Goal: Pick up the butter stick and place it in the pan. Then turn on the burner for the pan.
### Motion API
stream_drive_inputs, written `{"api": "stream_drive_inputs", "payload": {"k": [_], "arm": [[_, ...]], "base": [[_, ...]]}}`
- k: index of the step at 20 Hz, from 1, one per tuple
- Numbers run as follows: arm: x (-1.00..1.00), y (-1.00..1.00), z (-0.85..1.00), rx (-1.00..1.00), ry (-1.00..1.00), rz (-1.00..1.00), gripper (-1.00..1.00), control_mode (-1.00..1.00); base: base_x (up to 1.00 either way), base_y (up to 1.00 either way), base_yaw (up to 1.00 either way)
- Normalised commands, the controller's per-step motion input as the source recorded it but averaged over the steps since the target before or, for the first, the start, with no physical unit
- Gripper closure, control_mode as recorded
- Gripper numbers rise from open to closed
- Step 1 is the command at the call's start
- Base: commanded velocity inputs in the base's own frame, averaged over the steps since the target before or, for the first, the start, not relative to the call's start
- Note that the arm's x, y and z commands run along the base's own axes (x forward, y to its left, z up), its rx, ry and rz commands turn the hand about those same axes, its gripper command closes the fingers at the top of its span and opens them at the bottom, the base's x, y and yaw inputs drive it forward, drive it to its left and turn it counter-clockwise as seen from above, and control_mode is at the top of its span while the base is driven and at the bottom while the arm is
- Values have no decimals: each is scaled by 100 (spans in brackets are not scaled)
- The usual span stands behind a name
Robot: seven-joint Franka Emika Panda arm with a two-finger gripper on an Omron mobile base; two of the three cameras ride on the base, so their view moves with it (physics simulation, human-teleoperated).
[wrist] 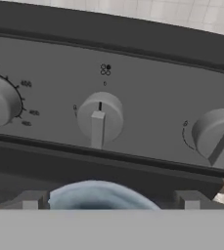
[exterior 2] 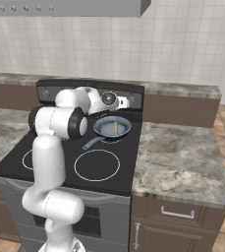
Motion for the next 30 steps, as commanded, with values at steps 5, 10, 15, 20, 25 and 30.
{"api": "stream_drive_inputs", "payload": {"k": [5, 10, 15, 20, 25, 30], "arm": [[2, 0, 1, 5, -10, 0, -100, -100], [2, 0, 0, 3, -9, -2, -100, -100], [3, 0, 0, 4, -7, -3, -100, -100], [3, 0, 7, 5, -3, -3, -100, -100], [3, 0, 3, 3, 0, -1, -100, -100], [9, 0, 0, 1, 0, -1, -100, -100]], "base": [[0, 0, 0], [0, 0, 0], [0, 0, 0], [0, 0, 0], [0, 0, 0], [0, 0, 0]]}}
